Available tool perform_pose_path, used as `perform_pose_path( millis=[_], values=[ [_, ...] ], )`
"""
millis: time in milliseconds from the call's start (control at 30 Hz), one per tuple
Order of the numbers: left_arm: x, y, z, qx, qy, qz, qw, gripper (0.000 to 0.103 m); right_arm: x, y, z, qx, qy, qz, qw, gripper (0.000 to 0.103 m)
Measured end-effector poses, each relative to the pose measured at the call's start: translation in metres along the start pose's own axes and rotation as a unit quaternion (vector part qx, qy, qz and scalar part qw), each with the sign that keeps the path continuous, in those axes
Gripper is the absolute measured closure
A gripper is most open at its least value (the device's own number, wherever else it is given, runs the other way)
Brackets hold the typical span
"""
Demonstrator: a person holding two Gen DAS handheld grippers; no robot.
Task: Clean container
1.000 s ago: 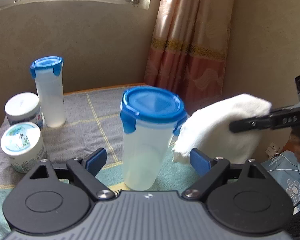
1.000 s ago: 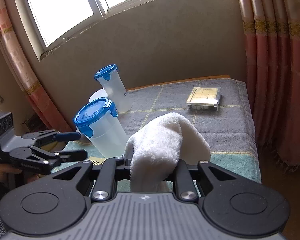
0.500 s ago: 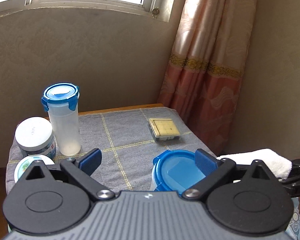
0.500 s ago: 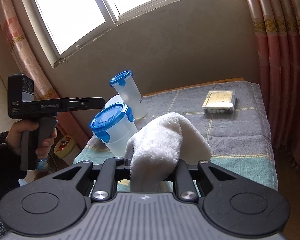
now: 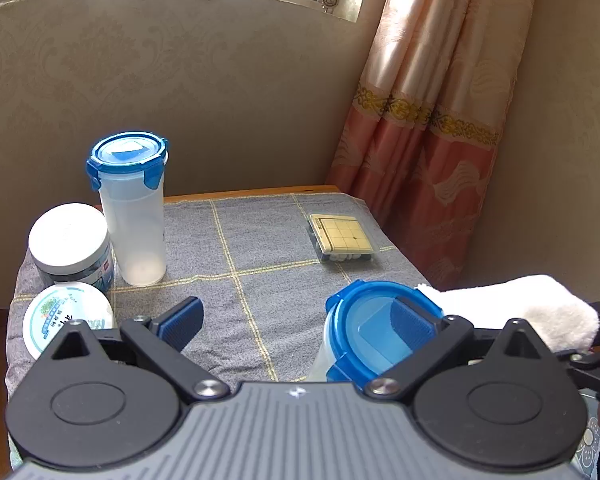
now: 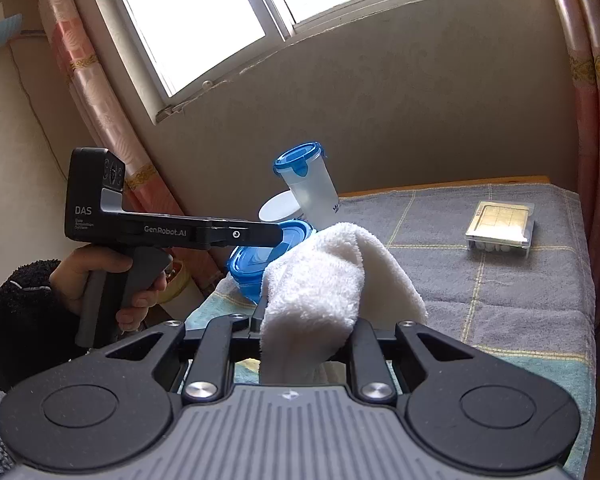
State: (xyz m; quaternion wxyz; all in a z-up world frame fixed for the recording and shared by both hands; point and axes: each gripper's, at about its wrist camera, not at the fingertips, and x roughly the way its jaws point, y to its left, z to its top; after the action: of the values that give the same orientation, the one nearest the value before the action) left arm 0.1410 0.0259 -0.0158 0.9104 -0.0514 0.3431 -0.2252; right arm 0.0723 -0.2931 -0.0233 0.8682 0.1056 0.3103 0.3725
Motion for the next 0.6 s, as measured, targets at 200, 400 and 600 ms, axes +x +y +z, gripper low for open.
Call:
perform_pose_path(
  millis=[200, 400, 600],
  values=[
    [0.002, 0.003, 0.0, -0.006, 0.004, -0.001, 1.0, 0.0, 0.014, -0.01, 0.001, 0.01, 0.013, 0.016, 1.0, 0.081],
    [0.005, 0.004, 0.002, -0.014, 0.009, -0.008, 0.9998, 0.0, 0.031, -0.023, -0.004, 0.024, 0.035, 0.018, 0.999, 0.08],
    [0.006, 0.006, 0.002, -0.024, 0.011, -0.01, 0.9996, 0.0, 0.05, -0.036, -0.012, 0.039, 0.056, 0.022, 0.997, 0.08]
  ],
)
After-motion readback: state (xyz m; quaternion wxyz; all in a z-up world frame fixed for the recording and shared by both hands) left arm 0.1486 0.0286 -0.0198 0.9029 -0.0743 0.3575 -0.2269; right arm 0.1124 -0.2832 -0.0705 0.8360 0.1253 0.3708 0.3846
